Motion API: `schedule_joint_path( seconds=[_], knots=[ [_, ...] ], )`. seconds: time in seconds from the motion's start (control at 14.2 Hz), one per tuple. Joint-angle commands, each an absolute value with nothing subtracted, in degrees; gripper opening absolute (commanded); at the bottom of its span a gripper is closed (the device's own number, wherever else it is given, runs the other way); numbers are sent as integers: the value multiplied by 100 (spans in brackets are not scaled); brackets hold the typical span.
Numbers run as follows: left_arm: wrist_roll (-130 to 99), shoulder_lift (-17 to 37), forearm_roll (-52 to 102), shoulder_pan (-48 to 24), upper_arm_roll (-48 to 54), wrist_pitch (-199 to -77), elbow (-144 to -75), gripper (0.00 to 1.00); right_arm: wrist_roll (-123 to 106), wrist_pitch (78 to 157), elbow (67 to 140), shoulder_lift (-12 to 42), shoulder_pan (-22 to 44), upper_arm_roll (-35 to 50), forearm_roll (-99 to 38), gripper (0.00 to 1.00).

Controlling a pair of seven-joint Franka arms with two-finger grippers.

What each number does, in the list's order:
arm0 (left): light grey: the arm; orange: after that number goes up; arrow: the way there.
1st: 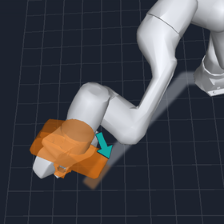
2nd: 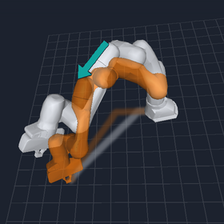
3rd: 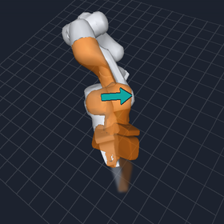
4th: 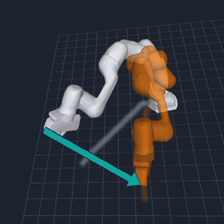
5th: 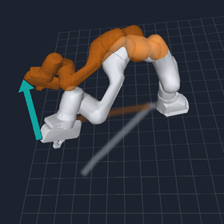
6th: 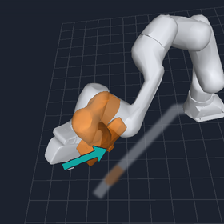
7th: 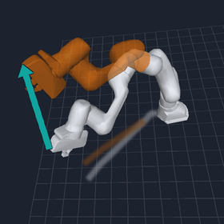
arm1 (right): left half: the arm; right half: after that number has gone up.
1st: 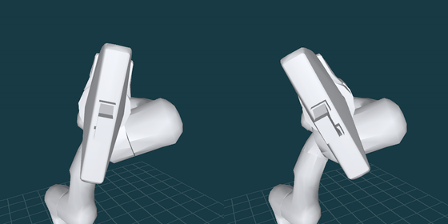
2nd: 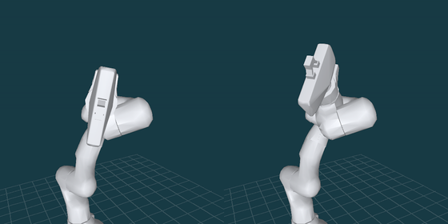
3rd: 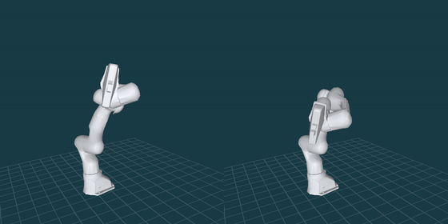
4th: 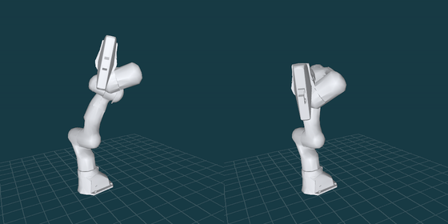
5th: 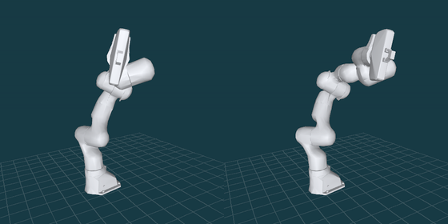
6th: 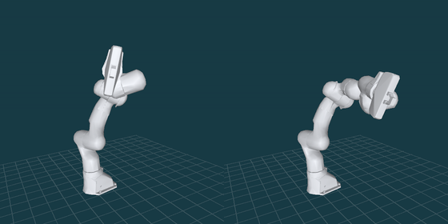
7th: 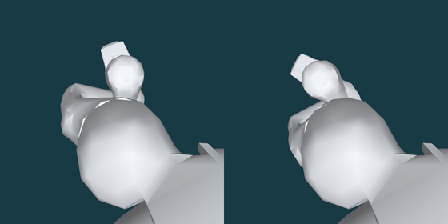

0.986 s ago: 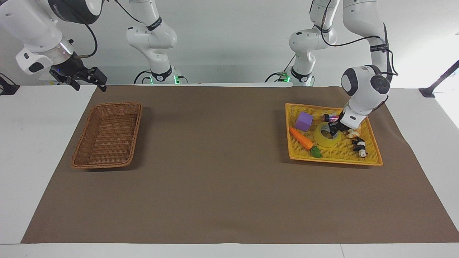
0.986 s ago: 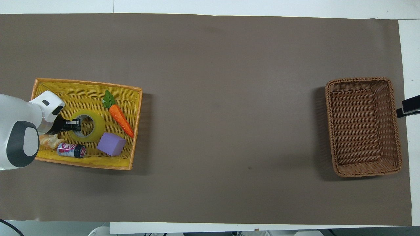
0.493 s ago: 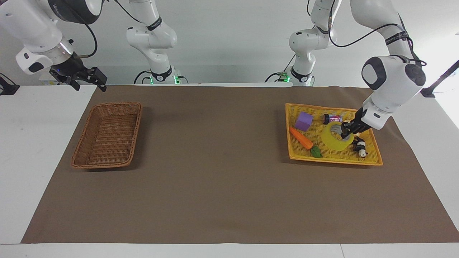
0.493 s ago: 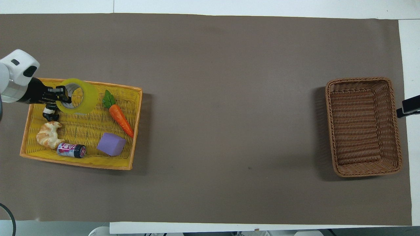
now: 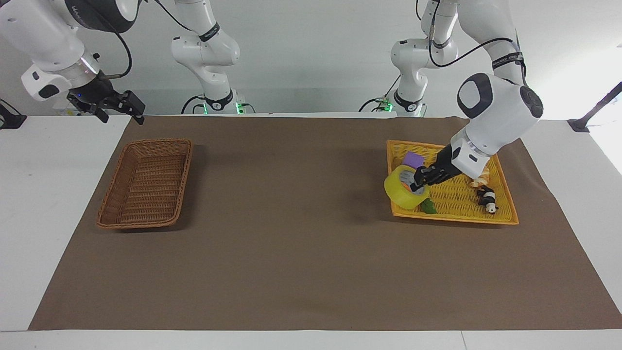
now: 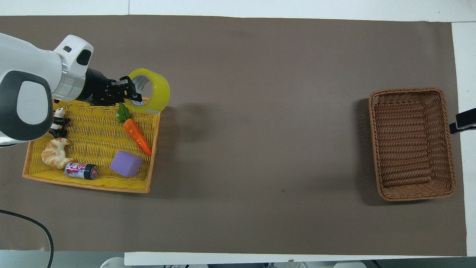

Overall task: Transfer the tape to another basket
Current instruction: 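Grasp the tape roll rim with the left gripper and lift it out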

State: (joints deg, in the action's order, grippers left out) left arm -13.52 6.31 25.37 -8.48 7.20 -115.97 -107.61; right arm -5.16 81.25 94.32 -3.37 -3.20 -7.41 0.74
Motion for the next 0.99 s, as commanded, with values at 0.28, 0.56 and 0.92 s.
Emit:
schedule_joint_path(
  seconds=[0.28, 0.56, 0.92],
  knots=[
    [-2057, 694, 2153, -1590, 659, -12050, -10573, 0, -483, 7954, 9413, -395, -378, -686, 62, 100],
    [-2179, 694, 2127, -1749, 650, -12085, -10582, 0, -1466, 8304, 9668, -527, -413, -686, -568, 100],
    [-2285, 694, 2118, -1767, 650, -12287, -10661, 0, -1556, 8858, 10018, -527, -369, -694, -2632, 100]
  ],
)
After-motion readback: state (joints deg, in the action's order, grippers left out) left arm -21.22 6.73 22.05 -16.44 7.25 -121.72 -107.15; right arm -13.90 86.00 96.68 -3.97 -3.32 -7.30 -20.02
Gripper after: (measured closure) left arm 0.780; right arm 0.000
